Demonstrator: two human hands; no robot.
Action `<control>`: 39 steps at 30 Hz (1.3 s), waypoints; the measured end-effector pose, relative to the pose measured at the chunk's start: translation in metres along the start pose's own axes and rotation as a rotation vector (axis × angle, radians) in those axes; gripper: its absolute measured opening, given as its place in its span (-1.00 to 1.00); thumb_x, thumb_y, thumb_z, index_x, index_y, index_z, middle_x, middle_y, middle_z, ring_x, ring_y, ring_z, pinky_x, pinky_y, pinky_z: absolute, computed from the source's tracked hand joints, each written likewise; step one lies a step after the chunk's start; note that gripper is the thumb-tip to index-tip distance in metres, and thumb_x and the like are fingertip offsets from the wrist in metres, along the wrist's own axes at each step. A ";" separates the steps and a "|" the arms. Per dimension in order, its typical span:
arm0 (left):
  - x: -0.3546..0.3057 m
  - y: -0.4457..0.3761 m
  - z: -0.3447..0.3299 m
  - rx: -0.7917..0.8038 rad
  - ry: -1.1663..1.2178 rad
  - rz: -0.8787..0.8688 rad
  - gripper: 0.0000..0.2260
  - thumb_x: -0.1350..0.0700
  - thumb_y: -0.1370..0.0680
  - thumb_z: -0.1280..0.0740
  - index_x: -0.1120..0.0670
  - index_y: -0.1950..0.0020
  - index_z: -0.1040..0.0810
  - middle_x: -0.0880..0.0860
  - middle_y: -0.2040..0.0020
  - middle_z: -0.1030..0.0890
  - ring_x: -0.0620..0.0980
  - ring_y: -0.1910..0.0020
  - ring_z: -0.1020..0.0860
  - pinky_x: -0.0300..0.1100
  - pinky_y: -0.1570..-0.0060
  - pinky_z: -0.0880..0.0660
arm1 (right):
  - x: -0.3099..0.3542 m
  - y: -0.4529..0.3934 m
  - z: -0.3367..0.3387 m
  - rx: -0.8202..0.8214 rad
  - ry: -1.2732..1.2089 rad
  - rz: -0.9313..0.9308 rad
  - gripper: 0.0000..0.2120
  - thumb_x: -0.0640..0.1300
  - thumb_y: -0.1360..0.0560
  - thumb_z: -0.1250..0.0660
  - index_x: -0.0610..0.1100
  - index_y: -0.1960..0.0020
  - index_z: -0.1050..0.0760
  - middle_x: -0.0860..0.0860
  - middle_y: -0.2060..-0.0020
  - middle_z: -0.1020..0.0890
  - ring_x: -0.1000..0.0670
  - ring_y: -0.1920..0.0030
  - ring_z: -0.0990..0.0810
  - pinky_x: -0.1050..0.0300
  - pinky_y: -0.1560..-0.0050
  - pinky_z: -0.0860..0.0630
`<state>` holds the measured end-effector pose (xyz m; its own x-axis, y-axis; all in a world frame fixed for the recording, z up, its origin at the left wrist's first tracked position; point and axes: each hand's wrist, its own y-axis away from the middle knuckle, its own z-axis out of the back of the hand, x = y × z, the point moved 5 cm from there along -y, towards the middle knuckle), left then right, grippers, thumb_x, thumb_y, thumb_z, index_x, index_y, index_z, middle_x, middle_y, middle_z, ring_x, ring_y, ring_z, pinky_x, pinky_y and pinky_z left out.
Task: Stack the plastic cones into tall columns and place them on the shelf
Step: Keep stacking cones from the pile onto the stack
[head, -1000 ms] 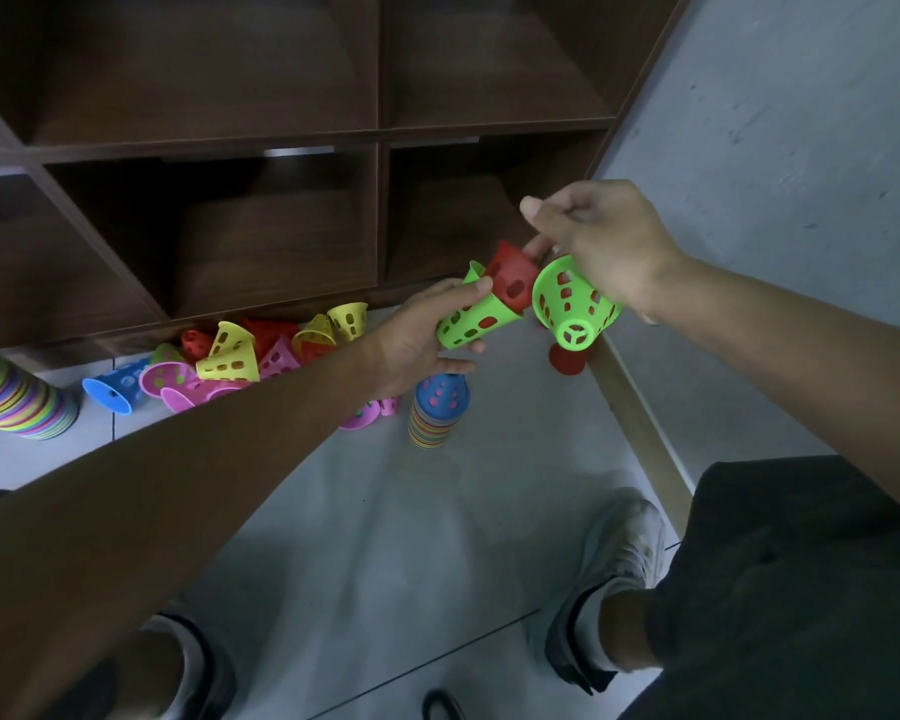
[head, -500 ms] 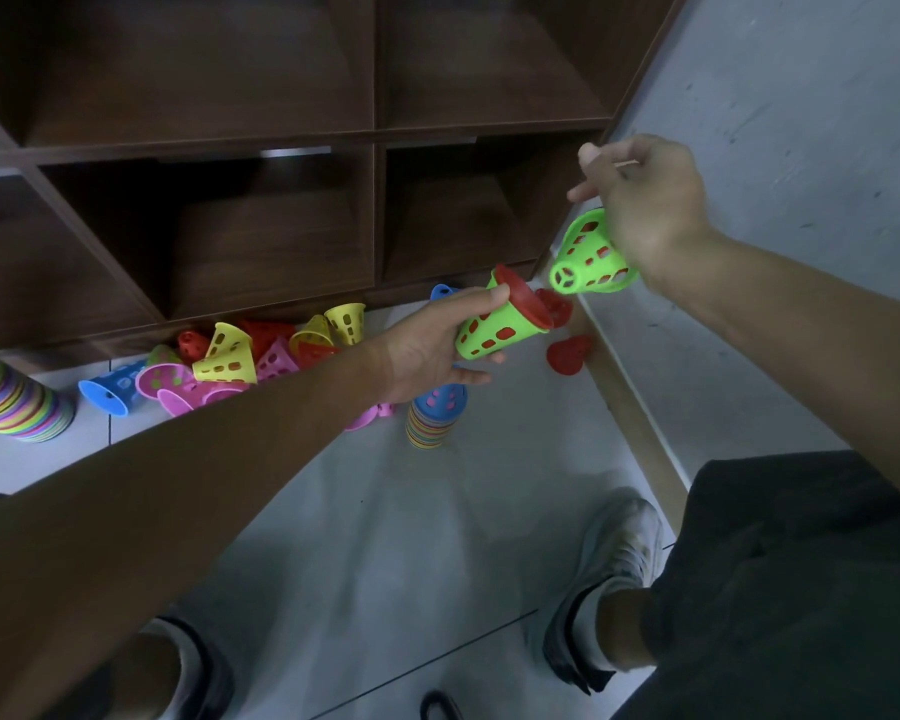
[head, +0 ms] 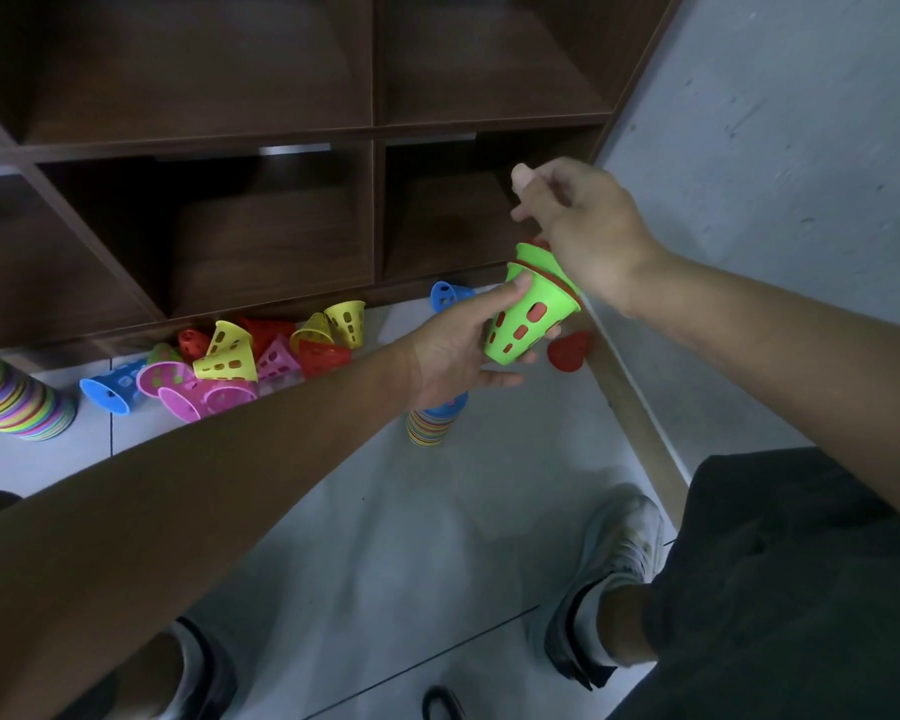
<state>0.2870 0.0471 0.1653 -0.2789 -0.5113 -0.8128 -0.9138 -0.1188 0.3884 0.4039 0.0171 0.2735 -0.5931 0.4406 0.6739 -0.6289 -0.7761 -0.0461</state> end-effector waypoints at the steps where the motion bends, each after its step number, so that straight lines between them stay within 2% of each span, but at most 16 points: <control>1: -0.001 0.000 0.001 -0.006 0.004 -0.007 -0.49 -0.28 -0.55 -0.24 -0.02 -0.38 -0.53 0.00 -0.17 -0.67 -0.07 0.02 -0.60 0.01 -0.20 -0.52 | 0.002 0.002 -0.001 0.020 -0.021 -0.004 -0.62 0.24 -0.65 -0.11 0.00 -0.13 -0.55 0.16 0.02 -0.66 0.14 0.07 -0.63 0.23 0.02 -0.52; 4: -0.001 -0.001 0.010 -0.035 -0.005 -0.038 -0.54 -0.26 -0.60 -0.23 -0.01 -0.36 -0.54 -0.01 -0.18 -0.66 -0.07 0.03 -0.58 -0.01 -0.15 -0.51 | 0.003 0.004 -0.001 0.061 -0.054 -0.018 -0.59 0.24 -0.66 -0.09 -0.01 -0.20 -0.53 0.16 -0.01 -0.65 0.12 0.08 -0.65 0.22 0.04 -0.55; 8: 0.001 -0.001 0.026 -0.106 -0.015 -0.087 -0.48 -0.23 -0.57 -0.32 0.06 -0.41 -0.48 0.00 -0.16 -0.63 -0.05 0.05 -0.58 -0.03 -0.07 -0.56 | -0.003 0.005 -0.001 0.106 -0.092 -0.076 -0.61 0.22 -0.66 -0.09 -0.02 -0.23 -0.50 0.10 -0.04 -0.64 0.08 0.11 -0.69 0.16 0.07 -0.64; 12: 0.004 0.003 0.047 -0.247 0.006 -0.119 -0.64 -0.11 -0.56 -0.42 0.03 -0.28 -0.55 0.00 -0.05 -0.60 0.02 0.04 -0.57 0.02 -0.07 -0.60 | -0.012 0.005 -0.004 0.178 -0.128 -0.129 -0.66 0.16 -0.68 -0.13 -0.05 -0.17 -0.54 0.04 -0.01 -0.67 0.03 0.08 -0.71 0.07 -0.03 -0.66; 16: 0.009 0.011 0.075 -0.327 -0.061 -0.122 -0.52 -0.08 -0.40 -0.53 0.01 -0.27 -0.58 0.02 -0.05 -0.63 0.01 0.07 -0.60 -0.04 0.03 -0.64 | -0.022 0.014 -0.022 0.352 -0.051 -0.189 -0.66 0.15 -0.66 -0.16 -0.07 -0.16 -0.56 -0.01 -0.06 -0.67 0.01 0.01 -0.67 0.01 -0.11 -0.62; 19: 0.015 0.018 0.093 -0.351 -0.096 -0.089 -0.49 -0.04 -0.35 -0.55 0.00 -0.28 -0.58 0.05 -0.10 -0.63 0.04 0.03 -0.61 -0.01 -0.04 -0.65 | -0.026 0.025 -0.038 0.512 0.037 -0.190 -0.65 0.15 -0.66 -0.16 -0.08 -0.18 -0.54 -0.03 -0.09 -0.66 0.01 -0.03 -0.66 -0.04 -0.15 -0.62; 22: 0.024 0.021 0.110 -0.377 -0.147 -0.017 -0.52 0.00 -0.32 -0.57 -0.08 -0.21 -0.58 0.12 -0.19 -0.64 0.15 -0.12 -0.63 0.04 -0.11 -0.64 | -0.025 0.029 -0.044 0.551 0.084 -0.150 -0.74 0.13 -0.66 -0.19 -0.03 -0.09 -0.52 -0.03 -0.11 -0.66 -0.01 -0.06 -0.67 -0.05 -0.16 -0.62; 24: 0.029 0.023 0.119 -0.390 -0.256 0.042 -0.57 0.07 -0.38 -0.58 -0.13 -0.18 -0.54 0.19 -0.19 -0.62 0.16 -0.11 -0.64 0.11 -0.16 -0.62 | -0.023 0.027 -0.045 0.538 0.082 -0.145 -0.78 0.11 -0.66 -0.20 0.00 -0.04 -0.52 -0.03 -0.10 -0.66 -0.03 -0.06 -0.67 -0.06 -0.16 -0.62; 26: 0.034 0.021 0.124 -0.372 -0.411 0.079 -0.56 0.10 -0.44 -0.57 -0.12 -0.24 -0.50 0.15 -0.19 -0.61 0.13 -0.13 -0.64 0.13 -0.18 -0.61 | -0.025 0.025 -0.046 0.531 0.096 -0.139 -0.78 0.11 -0.66 -0.21 0.01 0.02 -0.52 -0.03 -0.08 -0.67 -0.03 -0.03 -0.68 -0.09 -0.15 -0.62; 29: 0.035 0.013 0.121 -0.375 -0.641 0.046 -0.53 0.08 -0.43 -0.59 -0.05 -0.28 -0.53 0.04 -0.16 -0.62 0.08 -0.12 -0.64 0.10 -0.14 -0.62 | -0.033 0.023 -0.043 0.518 0.217 -0.094 -0.71 0.12 -0.63 -0.25 -0.09 -0.07 -0.57 -0.06 -0.04 -0.69 -0.03 0.02 -0.70 -0.09 -0.15 -0.60; 31: 0.032 0.007 0.116 -0.403 -0.907 -0.013 -0.44 0.02 -0.40 -0.61 -0.01 -0.35 -0.52 0.01 -0.18 -0.62 0.02 -0.10 -0.61 -0.01 -0.09 -0.61 | -0.037 0.022 -0.039 0.509 0.354 -0.042 -0.70 0.10 -0.63 -0.27 -0.11 -0.13 -0.58 -0.05 -0.01 -0.68 -0.05 -0.01 -0.67 -0.01 -0.16 -0.56; 33: 0.030 0.003 0.107 -0.451 -1.110 -0.063 -0.34 -0.03 -0.38 -0.61 -0.02 -0.43 -0.45 0.02 -0.19 -0.57 -0.01 -0.07 -0.54 -0.14 0.05 -0.51 | -0.042 0.023 -0.036 0.525 0.462 -0.007 -0.71 0.09 -0.64 -0.27 -0.11 -0.17 -0.58 -0.01 -0.02 -0.64 -0.04 -0.07 -0.61 0.07 -0.15 -0.49; 35: 0.031 0.000 0.098 -0.469 -1.171 -0.104 -0.28 -0.02 -0.37 -0.61 -0.03 -0.46 -0.38 0.04 -0.11 -0.57 -0.01 0.00 -0.51 -0.15 0.10 -0.45 | -0.049 0.022 -0.035 0.540 0.511 0.004 -0.69 0.08 -0.64 -0.27 -0.12 -0.19 -0.58 -0.02 -0.05 -0.64 -0.03 -0.12 -0.58 0.11 -0.16 -0.46; 37: 0.033 -0.004 0.091 -0.446 -1.158 -0.141 -0.25 0.02 -0.37 -0.62 -0.01 -0.47 -0.35 0.05 -0.02 -0.59 -0.03 0.17 -0.52 -0.12 0.11 -0.49 | -0.056 0.021 -0.036 0.559 0.529 0.003 -0.68 0.08 -0.63 -0.28 -0.13 -0.20 -0.58 -0.03 -0.08 -0.65 -0.03 -0.14 -0.58 0.17 -0.13 -0.43; 39: 0.034 -0.005 0.085 -0.417 -1.141 -0.167 -0.27 0.04 -0.38 -0.62 0.01 -0.47 -0.37 0.07 -0.08 -0.62 -0.01 0.18 -0.52 -0.09 0.05 -0.53 | -0.059 0.021 -0.038 0.582 0.542 -0.003 -0.67 0.09 -0.63 -0.28 -0.13 -0.22 -0.57 -0.02 -0.09 -0.65 -0.02 -0.14 -0.58 0.17 -0.13 -0.43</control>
<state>0.2572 0.1031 0.0986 -0.4576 0.5503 -0.6984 -0.8572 -0.4817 0.1821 0.4070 -0.0081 0.2046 -0.8479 0.4853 0.2136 -0.3562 -0.8198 0.4484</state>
